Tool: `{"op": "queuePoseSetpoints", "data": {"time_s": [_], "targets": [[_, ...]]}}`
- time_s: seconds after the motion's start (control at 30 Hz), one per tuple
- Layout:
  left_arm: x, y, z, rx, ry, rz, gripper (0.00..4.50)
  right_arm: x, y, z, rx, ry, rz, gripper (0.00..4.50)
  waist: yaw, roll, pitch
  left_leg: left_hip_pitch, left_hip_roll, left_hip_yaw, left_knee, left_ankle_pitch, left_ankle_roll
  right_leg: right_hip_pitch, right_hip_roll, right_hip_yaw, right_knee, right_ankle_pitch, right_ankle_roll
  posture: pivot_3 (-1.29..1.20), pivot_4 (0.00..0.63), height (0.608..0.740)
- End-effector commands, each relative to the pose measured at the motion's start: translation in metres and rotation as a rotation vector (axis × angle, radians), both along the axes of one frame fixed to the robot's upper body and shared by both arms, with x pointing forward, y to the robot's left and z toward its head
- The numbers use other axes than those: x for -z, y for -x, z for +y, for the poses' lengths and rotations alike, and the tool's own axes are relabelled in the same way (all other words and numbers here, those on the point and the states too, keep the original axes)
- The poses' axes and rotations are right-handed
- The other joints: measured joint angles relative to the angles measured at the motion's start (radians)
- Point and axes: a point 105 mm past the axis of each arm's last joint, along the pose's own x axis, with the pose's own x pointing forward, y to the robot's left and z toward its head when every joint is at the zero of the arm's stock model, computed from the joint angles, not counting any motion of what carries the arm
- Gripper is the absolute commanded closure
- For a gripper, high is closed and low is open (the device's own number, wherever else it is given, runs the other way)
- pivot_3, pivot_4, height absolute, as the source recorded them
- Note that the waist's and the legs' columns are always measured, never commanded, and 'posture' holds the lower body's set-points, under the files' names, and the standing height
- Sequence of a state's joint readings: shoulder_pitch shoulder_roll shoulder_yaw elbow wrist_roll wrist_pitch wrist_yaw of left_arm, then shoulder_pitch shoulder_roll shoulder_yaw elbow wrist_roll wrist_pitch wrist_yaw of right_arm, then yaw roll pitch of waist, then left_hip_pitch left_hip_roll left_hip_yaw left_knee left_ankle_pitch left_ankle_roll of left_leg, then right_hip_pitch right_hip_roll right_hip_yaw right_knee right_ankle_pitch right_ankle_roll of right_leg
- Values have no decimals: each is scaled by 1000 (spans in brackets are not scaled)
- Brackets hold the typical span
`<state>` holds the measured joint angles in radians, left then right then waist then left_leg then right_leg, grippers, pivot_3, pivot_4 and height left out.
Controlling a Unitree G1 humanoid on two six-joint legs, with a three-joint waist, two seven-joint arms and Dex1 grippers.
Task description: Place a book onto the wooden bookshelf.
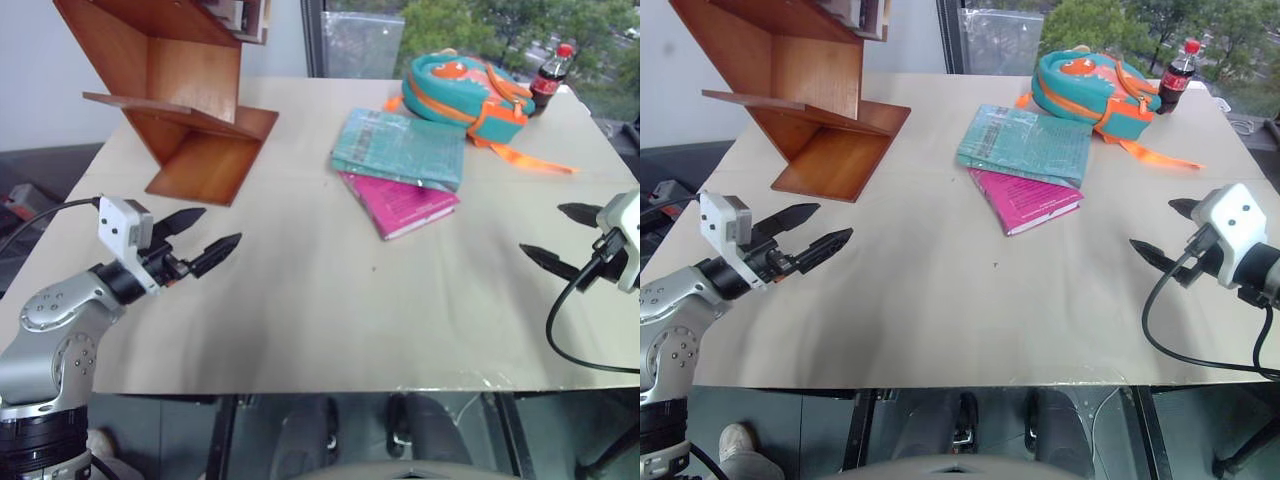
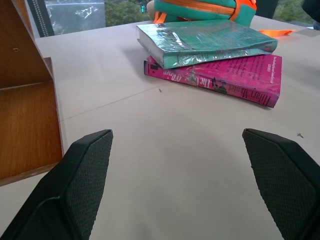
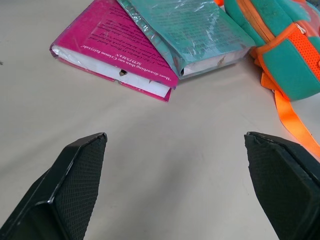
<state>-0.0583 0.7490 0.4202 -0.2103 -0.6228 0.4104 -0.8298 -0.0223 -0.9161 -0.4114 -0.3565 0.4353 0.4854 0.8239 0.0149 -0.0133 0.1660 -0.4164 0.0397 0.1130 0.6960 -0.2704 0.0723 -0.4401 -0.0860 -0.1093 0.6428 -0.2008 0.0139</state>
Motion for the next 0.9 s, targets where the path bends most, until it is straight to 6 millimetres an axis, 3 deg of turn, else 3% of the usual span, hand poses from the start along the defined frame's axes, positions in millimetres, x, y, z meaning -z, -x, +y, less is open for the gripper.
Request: {"op": "queuePoseSetpoints", "data": {"time_s": [0.03,0.2,0.33,0.37,0.53,0.73,0.9], "targets": [[-20,3,-10,39,-18,-64,114,-7,-8,6,24,-2,-46,0,0,0,0,0,0,0,0,0,0,0,0,0,0,0,0,0,150,740],[-26,3,-31,95,1,-80,114,5,-40,16,121,-65,-28,0,-3,0,1,1,0,1,0,0,0,0,-1,1,0,-1,-1,0,150,740],[-30,3,-41,121,4,-95,0,3,-69,24,155,-148,-21,1680,-3,0,2,0,0,1,0,0,0,0,2,1,0,0,0,0,150,740],[-32,2,-43,128,10,-102,0,2,-79,23,177,-147,-29,2292,-3,1,2,0,0,2,0,0,0,-1,3,0,0,0,0,0,150,740],[-36,2,-58,177,20,-112,0,13,-133,27,280,-94,-48,4452,-8,1,2,0,-1,4,0,0,0,-1,4,0,1,3,-3,0,150,740],[-34,3,-60,164,25,-111,0,23,-174,68,213,-107,-63,4452,-28,1,2,1,0,4,-1,1,-1,-1,5,1,1,3,-3,0,150,740],[-32,7,-59,143,26,-110,0,19,-176,98,60,-122,-103,4452,-28,1,3,1,0,4,-2,1,-1,-1,4,1,0,3,-3,0,150,740]]}}
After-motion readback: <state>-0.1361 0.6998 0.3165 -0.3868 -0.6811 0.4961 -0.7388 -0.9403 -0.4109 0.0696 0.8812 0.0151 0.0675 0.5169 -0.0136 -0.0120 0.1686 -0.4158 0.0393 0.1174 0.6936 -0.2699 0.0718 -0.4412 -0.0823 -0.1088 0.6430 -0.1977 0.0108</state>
